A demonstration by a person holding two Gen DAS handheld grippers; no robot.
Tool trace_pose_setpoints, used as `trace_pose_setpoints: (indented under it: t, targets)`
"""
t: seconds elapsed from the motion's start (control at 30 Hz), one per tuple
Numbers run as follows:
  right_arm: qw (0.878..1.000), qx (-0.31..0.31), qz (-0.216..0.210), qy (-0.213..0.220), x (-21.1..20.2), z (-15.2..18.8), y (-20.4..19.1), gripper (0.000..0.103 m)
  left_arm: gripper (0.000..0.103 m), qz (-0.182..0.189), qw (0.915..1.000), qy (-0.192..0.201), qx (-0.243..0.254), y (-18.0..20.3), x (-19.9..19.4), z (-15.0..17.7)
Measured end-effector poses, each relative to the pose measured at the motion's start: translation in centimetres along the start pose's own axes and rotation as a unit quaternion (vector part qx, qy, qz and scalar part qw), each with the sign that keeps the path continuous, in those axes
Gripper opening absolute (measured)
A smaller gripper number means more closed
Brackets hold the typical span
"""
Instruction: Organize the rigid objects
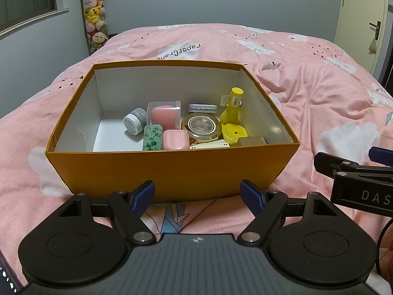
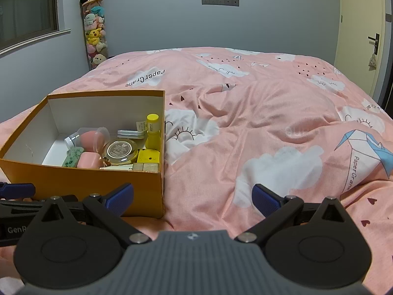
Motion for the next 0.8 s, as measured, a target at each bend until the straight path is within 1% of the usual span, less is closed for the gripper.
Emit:
trace_pose_setpoints:
  t: [0.8]
  targets:
    - [1.0,0.0,0.0,0.0,0.08,0.02,0.05,0.1,0.092,0.002,1.0,-0.002,0.006,-0.03,0.21,0.16]
Point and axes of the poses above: each gripper's, at about its wrist camera, not at the fingertips, and x roughly the way its jaws point, y to its right, z to its underside, the point moved 4 cm from there along x, roughly the way its jaws point, and after that the axes turned 7 degrees about x, right-handed, at the moved point
